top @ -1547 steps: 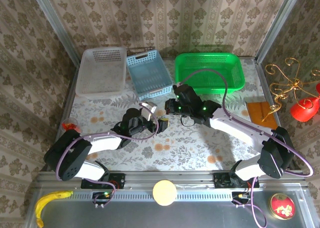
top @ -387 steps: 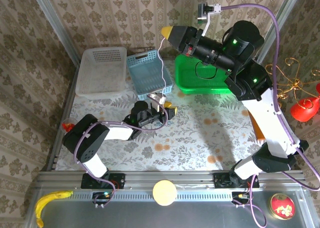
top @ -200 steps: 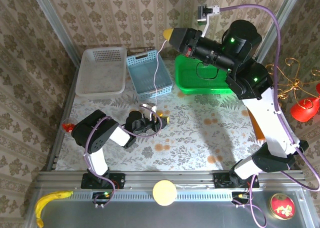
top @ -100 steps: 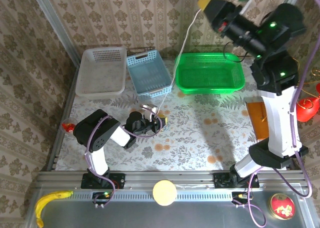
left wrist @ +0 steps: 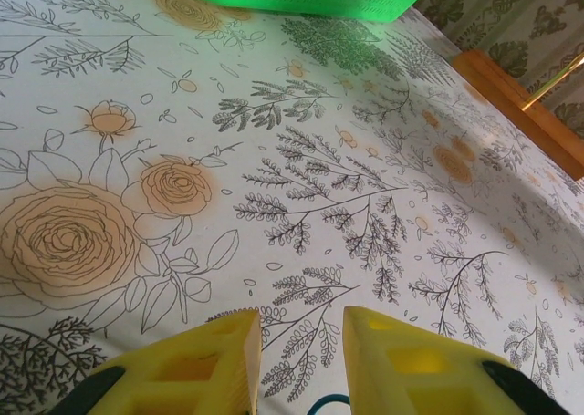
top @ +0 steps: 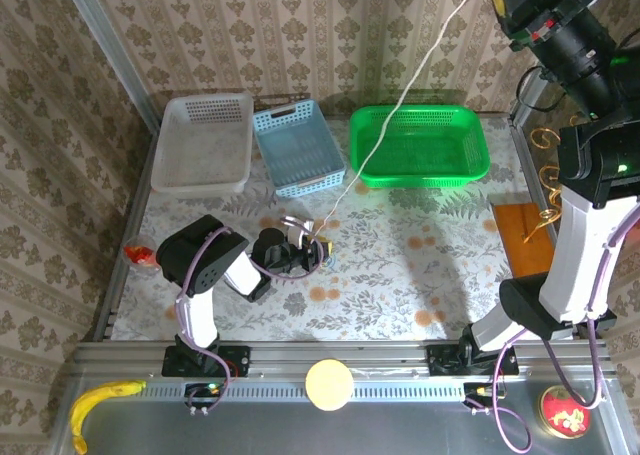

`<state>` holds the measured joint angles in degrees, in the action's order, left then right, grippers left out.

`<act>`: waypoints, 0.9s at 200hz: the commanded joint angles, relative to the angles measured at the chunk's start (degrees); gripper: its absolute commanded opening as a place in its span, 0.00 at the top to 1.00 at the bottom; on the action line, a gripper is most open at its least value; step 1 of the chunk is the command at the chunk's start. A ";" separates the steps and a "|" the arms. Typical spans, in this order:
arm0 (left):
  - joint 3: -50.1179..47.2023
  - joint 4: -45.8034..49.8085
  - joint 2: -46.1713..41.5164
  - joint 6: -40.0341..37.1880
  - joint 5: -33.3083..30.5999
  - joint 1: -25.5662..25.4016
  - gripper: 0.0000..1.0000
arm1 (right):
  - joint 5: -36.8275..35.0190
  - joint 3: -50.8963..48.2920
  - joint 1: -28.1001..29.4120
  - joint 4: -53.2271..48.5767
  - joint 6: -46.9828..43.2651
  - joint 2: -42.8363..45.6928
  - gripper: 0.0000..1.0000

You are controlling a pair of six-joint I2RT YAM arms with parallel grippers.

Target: Untangle the cables

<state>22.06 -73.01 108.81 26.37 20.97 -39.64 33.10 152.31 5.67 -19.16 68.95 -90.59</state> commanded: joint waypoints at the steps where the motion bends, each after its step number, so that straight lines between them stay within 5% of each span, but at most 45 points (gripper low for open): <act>1: -1.22 0.37 0.87 -0.44 -0.40 0.56 0.70 | 2.12 1.25 -4.07 7.07 6.78 0.94 1.00; 35: -1.63 0.16 0.82 -0.32 -0.48 0.75 0.66 | 2.89 2.65 -10.86 10.89 13.48 0.24 1.00; 70: -1.52 0.02 -0.27 0.23 -0.32 1.00 0.62 | 5.12 -2.62 -9.98 9.50 10.48 1.88 1.00; 180: 2.08 10.33 -13.06 0.42 2.10 2.14 0.93 | -0.10 -70.25 -3.41 15.64 -6.19 32.97 1.00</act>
<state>21.76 -68.34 99.24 27.86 21.43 -37.82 35.03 91.37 0.99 -7.16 67.05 -61.71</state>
